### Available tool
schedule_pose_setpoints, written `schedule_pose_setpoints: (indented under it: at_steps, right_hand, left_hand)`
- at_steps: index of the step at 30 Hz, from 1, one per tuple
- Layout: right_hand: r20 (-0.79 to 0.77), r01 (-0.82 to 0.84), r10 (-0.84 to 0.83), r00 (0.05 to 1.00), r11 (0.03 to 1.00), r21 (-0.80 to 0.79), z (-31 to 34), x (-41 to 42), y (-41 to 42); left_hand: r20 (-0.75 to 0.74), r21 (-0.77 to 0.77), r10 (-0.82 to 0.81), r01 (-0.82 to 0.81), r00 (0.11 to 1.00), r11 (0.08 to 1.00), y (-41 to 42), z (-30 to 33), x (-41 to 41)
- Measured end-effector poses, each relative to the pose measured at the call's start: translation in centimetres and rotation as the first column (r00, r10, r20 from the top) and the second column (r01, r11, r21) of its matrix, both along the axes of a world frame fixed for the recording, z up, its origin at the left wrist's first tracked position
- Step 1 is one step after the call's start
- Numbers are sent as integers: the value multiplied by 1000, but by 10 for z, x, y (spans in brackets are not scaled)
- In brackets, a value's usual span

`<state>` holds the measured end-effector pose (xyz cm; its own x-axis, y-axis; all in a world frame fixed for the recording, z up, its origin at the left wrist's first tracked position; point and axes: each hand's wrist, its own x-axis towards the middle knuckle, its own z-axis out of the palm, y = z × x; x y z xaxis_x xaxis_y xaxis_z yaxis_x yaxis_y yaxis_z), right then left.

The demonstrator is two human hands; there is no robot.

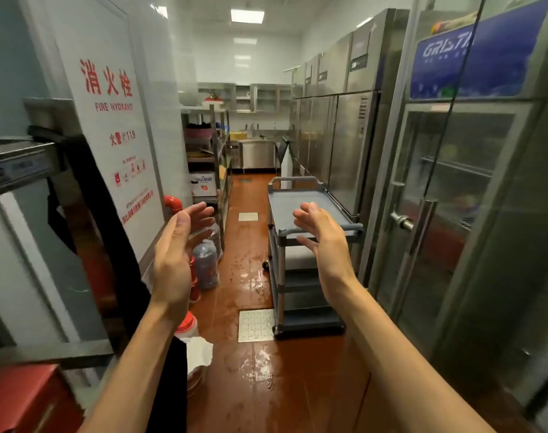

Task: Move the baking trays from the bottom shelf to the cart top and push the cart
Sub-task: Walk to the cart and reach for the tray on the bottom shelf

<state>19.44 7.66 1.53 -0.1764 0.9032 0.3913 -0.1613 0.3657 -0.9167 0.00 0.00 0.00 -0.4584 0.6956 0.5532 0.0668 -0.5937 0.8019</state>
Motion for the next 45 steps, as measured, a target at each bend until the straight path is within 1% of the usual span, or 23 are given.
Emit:
schedule_pose_setpoints:
  at_steps: [2, 5, 7, 11, 16, 20, 23, 31, 34, 37, 41, 45]
  right_hand:
    - [-4, -21, 21, 1000, 1000, -13, 0, 2, 22]
    - [5, -40, 40, 999, 999, -25, -1, 3, 62]
    - [13, -42, 43, 999, 999, -33, -2, 1, 89]
    - [-22, -31, 30, 999, 999, -41, -7, -12, 144]
    - [-15, 3, -3, 1000, 999, -44, -24, -43, 221]
    - [-6, 79, -79, 997, 996, -49, -37, -74, 292]
    - [-19, 125, -127, 992, 989, -76, -42, -92, 336]
    - [-20, 205, -210, 978, 968, -142, -54, -141, 483]
    - [-30, 206, -213, 977, 967, -148, -66, -158, 547]
    - [-50, 174, -185, 982, 970, -169, -81, -176, 616]
    - [-65, 137, -155, 986, 967, -215, -95, -203, 707]
    - [-52, 142, -161, 986, 956, -258, -103, -238, 791]
  left_hand:
    - [25, -18, 17, -17, 1000, 1000, 19, 4, 5]
    - [-5, -37, 74, -74, 997, 997, 56, 2, 6]
    - [0, -41, 98, -98, 995, 994, 78, 0, 3]
    - [27, -44, 96, -95, 995, 994, 126, -3, -12]
    - [34, -41, 79, -78, 996, 996, 200, -16, -47]
    - [6, -64, 54, -53, 999, 997, 279, -36, -86]
    - [38, -95, 11, -8, 999, 995, 333, -43, -108]
    - [13, -140, -42, 43, 999, 989, 501, -47, -158]
    - [-3, -168, -23, 22, 1000, 986, 566, -59, -179]
    - [-21, -202, -7, 3, 1000, 979, 630, -75, -200]
    - [-21, -229, -6, 1, 1000, 973, 712, -87, -235]
    - [-1, -245, 7, -7, 1000, 969, 785, -97, -278]
